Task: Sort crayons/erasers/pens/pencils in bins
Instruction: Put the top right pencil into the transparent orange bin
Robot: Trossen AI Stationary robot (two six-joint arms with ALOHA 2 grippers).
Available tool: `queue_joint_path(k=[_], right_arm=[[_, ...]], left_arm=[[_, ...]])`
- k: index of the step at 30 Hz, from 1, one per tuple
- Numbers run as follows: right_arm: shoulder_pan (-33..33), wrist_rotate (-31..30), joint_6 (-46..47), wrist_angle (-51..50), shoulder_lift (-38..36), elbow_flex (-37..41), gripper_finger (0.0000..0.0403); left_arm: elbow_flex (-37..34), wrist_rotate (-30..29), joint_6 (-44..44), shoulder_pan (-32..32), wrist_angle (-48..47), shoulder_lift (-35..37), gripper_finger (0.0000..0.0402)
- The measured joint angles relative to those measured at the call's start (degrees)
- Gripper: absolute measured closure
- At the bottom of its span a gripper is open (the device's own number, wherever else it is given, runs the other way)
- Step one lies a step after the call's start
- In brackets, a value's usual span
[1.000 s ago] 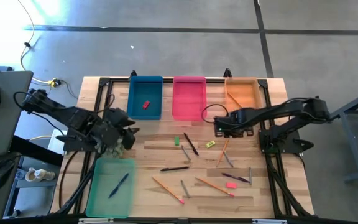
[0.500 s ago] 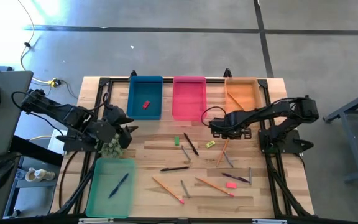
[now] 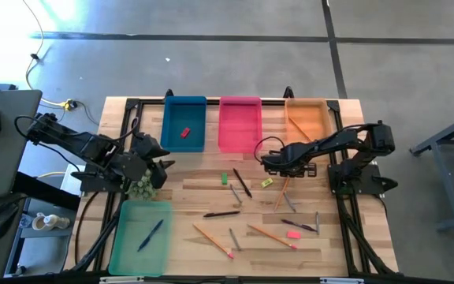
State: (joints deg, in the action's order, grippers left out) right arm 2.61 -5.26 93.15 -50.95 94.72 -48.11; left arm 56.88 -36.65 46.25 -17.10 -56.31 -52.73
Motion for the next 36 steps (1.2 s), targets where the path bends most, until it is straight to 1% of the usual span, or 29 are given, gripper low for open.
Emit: queue_joint_path(k=[3, 10, 13, 22, 24, 28, 36], right_arm=[[0.00, -0.26, -0.08, 0.12, 0.02, 0.01, 0.0306], [0.00, -0.99, -0.47, 0.24, 0.07, 0.08, 0.0372], [-0.02, -1.58, -0.06, 0.51, 0.07, 0.08, 0.0386], [-0.11, -2.32, 0.01, 1.28, -0.75, 0.29, 0.0388], [0.04, -4.97, -0.50, 1.10, -1.78, 0.45, 0.0389], [-0.02, -6.39, -0.82, 1.02, -5.15, 0.43, 0.0389], [0.00, -9.87, -4.89, 1.71, -13.99, 0.38, 0.0389]], left_arm=[[0.00, 0.00, 0.00, 0.00, -0.01, 0.00, 0.0229], [0.00, 0.00, -0.01, 0.00, -0.01, 0.00, 0.0229], [0.00, 0.00, -0.01, 0.00, -0.01, 0.00, 0.0229], [0.00, 0.00, -0.01, 0.00, -0.01, 0.00, 0.0229], [0.00, 0.00, -0.01, 0.00, -0.01, 0.00, 0.0229], [0.00, 0.00, -0.01, 0.00, -0.03, 0.00, 0.0229], [0.00, -0.28, -0.38, 0.00, -0.03, -0.02, 0.0229]])
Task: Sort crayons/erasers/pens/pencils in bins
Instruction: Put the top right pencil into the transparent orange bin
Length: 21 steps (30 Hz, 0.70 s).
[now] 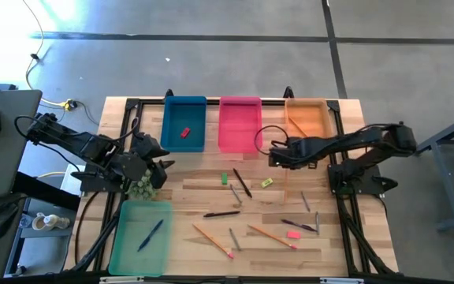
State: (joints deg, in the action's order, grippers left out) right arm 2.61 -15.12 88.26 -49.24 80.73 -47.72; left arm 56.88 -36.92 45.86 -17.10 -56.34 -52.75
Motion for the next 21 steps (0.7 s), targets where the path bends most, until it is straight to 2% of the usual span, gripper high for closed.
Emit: queue_joint_path(k=[13, 21], right_arm=[[0.51, -15.12, -9.31, 1.18, -15.33, -0.11, 0.0390], [6.85, -24.35, -23.01, 4.69, -20.73, -0.13, 0.0390]], left_arm=[[0.00, -6.48, -1.59, 1.71, 0.24, -0.09, 0.0229], [0.00, -7.31, -1.61, 7.03, 0.67, -0.11, 0.0229]])
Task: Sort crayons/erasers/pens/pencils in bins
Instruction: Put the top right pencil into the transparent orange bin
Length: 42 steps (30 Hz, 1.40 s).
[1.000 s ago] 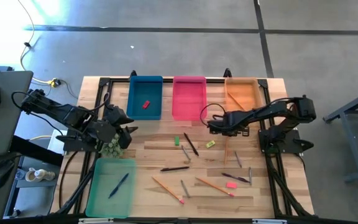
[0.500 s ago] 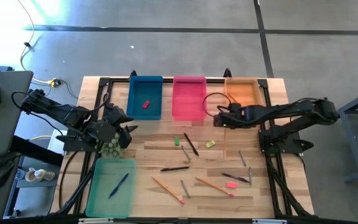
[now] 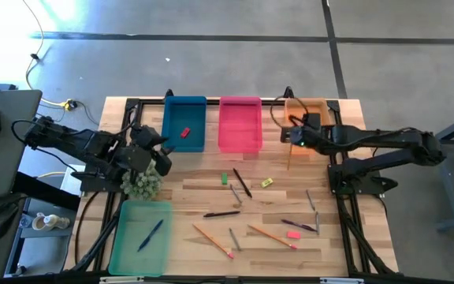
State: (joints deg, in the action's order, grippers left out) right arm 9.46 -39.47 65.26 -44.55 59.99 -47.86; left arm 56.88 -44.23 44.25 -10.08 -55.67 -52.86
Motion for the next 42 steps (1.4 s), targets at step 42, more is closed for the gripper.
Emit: queue_joint_path(k=[42], right_arm=[[41.72, 20.97, -62.74, 16.62, 14.45, -0.07, 0.0390]], left_arm=[[-0.02, 13.70, -15.54, 28.51, 20.01, -12.31, 0.0229]])
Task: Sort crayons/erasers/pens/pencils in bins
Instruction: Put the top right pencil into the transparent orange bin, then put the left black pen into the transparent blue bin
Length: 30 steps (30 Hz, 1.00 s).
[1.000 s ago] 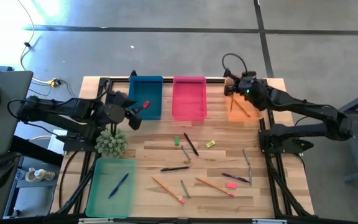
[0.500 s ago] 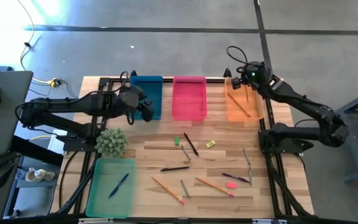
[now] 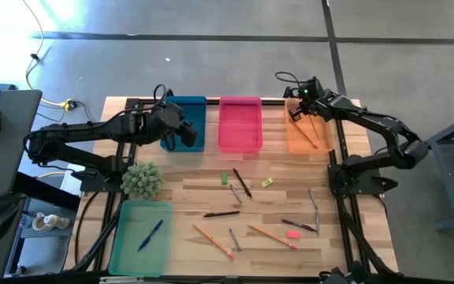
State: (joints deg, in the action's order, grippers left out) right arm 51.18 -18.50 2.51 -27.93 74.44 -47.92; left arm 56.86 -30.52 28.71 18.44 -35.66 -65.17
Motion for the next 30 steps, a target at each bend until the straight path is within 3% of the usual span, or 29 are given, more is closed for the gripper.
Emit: queue_joint_path(k=[10, 17, 30], right_arm=[[0.15, 1.45, 2.99, -1.14, 9.09, 0.00, 0.0389], [0.26, 2.60, 3.76, -1.67, 11.03, 0.00, 0.0384], [0.59, 5.94, 5.07, -3.15, 9.97, 0.00, 0.0288]], left_arm=[[0.00, 0.04, 0.01, -0.02, 0.00, 0.00, 0.0229], [0.00, 2.04, 0.02, -0.02, -0.04, 0.00, 0.0229], [0.00, 6.31, 0.02, -0.02, -0.24, 0.00, 0.0229]])
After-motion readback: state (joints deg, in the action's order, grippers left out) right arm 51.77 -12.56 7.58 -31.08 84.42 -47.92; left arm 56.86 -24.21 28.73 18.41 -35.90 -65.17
